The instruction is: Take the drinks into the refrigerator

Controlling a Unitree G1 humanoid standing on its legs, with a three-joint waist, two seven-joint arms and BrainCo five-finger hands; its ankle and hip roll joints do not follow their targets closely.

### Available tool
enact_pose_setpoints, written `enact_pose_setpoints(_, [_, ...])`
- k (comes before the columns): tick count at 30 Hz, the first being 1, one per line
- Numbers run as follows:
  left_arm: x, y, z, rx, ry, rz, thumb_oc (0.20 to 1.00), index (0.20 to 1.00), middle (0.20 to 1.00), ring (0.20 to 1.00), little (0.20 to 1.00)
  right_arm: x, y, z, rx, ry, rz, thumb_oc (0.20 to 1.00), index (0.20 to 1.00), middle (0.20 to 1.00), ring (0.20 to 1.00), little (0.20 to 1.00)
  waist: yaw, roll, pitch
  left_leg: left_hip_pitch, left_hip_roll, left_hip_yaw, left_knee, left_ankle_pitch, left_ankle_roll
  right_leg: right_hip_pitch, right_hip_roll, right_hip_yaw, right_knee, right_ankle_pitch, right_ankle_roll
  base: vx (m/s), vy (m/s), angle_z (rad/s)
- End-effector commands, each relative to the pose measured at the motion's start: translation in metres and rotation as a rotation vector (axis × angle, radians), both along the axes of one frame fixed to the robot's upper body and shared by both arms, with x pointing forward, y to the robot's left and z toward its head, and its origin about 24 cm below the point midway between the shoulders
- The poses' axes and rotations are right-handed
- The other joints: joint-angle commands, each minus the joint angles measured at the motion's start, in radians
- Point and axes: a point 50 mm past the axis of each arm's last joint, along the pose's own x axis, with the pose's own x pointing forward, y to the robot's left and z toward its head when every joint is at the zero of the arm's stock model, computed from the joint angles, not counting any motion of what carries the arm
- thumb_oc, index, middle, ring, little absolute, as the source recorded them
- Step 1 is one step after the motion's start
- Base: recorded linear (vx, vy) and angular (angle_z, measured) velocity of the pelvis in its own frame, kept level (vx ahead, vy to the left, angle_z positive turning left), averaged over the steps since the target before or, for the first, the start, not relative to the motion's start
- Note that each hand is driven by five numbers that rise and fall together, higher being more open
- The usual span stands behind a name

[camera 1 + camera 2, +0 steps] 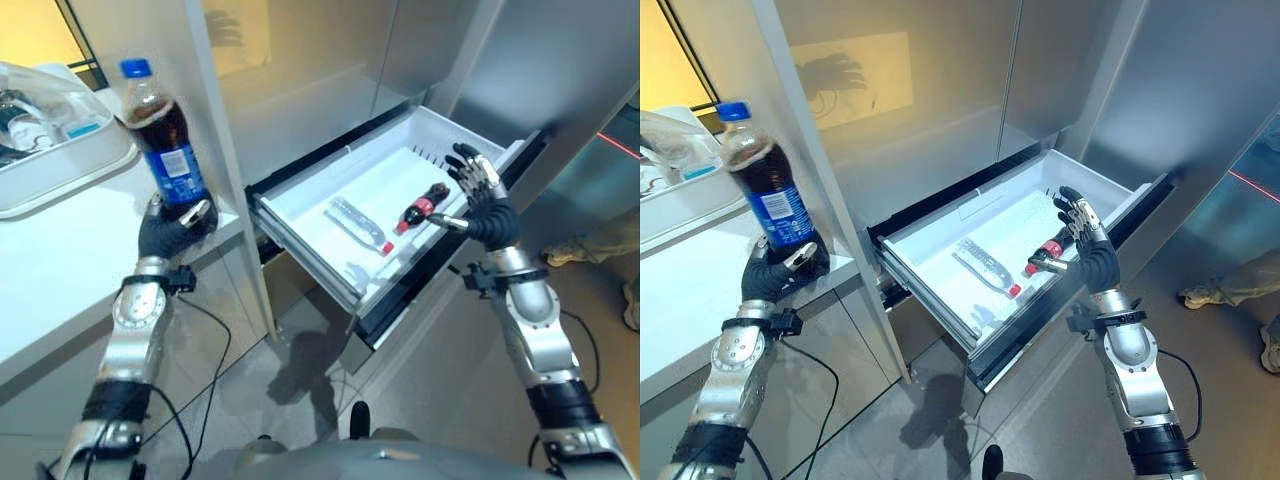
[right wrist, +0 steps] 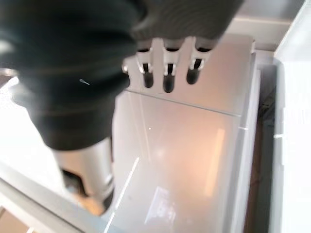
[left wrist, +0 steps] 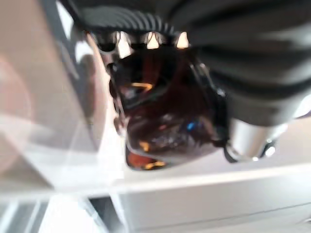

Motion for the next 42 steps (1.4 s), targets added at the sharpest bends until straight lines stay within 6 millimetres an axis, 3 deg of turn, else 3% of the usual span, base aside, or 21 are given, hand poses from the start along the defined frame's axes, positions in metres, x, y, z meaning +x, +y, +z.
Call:
enact_pose_setpoints(1, [0.001, -0.008, 0.069, -0.003, -0.339, -0.121, 0.2, 0.2, 0.2, 0.2, 0.2, -0.001, -0.009, 0.031, 0.046, -0.117, 0.062, 1.0, 1.0, 1.0, 1.0, 1.0, 0.017, 0.015, 0.011, 0.019, -0.015, -0.072, 0.001, -0.087, 0.053, 0.026, -0.06, -0.008, 0.156, -0.126, 0.092, -0.01, -0.034, 0.02])
enact_pose_setpoints(10, [-0.025, -0.032, 0.077, -0.039, -0.382, -0.363, 0.2, 0.2, 0.2, 0.2, 0.2, 0.003, 0.006, 0.018, 0.238, 0.017, 0.331, 1.0, 1.0, 1.0, 1.0, 1.0, 0.05, -0.005, 0.017, 0.009, -0.016, -0.086, 0.001, -0.077, 0.051, 0.037, -0.067, -0.027, 0.142, -0.119, 0.087, -0.02, -0.027, 0.07])
enact_pose_setpoints(13, [-0.03, -0.053, 0.082, 0.005, -0.367, -0.551, 0.2, 0.2, 0.2, 0.2, 0.2, 0.012, 0.025, 0.012, 0.31, 0.146, 0.554, 1.0, 1.0, 1.0, 1.0, 1.0, 0.065, -0.015, 0.02, 0.006, -0.016, -0.091, 0.001, -0.071, 0.049, 0.038, -0.068, -0.032, 0.143, -0.118, 0.085, -0.03, -0.023, 0.06])
enact_pose_setpoints(19, [-0.033, -0.073, 0.08, 0.013, -0.322, -0.732, 0.2, 0.2, 0.2, 0.2, 0.2, 0.025, 0.041, 0.023, 0.296, 0.185, 0.699, 1.0, 1.0, 1.0, 1.0, 1.0, 0.071, -0.016, 0.02, 0.007, -0.016, -0.092, 0.001, -0.066, 0.047, 0.037, -0.072, -0.031, 0.149, -0.117, 0.087, -0.01, -0.008, 0.03])
enact_pose_setpoints(24, [-0.033, -0.092, 0.073, 0.067, -0.216, -0.908, 0.2, 0.2, 0.2, 0.2, 0.2, 0.036, 0.074, 0.042, 0.244, 0.215, 0.874, 1.0, 1.0, 1.0, 1.0, 1.0, 0.077, -0.014, 0.017, 0.008, -0.017, -0.087, 0.001, -0.064, 0.048, 0.034, -0.074, -0.027, 0.15, -0.113, 0.091, 0.0, 0.0, 0.0])
enact_pose_setpoints(33, [-0.024, -0.104, 0.066, 0.141, -0.126, -1.008, 0.2, 0.2, 0.2, 0.2, 0.2, 0.038, 0.118, 0.055, 0.195, 0.227, 1.034, 1.0, 1.0, 1.0, 1.0, 1.0, 0.08, -0.005, 0.016, 0.015, -0.019, -0.076, 0.001, -0.063, 0.048, 0.032, -0.073, -0.018, 0.15, -0.109, 0.094, 0.0, 0.0, 0.0])
enact_pose_setpoints(42, [-0.02, -0.109, 0.057, 0.178, -0.084, -1.015, 0.2, 0.2, 0.2, 0.2, 0.2, 0.029, 0.14, 0.051, 0.2, 0.246, 1.125, 1.0, 1.0, 1.0, 1.0, 1.0, 0.08, 0.0, 0.015, 0.017, -0.018, -0.072, 0.001, -0.064, 0.05, 0.036, -0.074, -0.014, 0.144, -0.107, 0.096, 0.0, 0.0, 0.0])
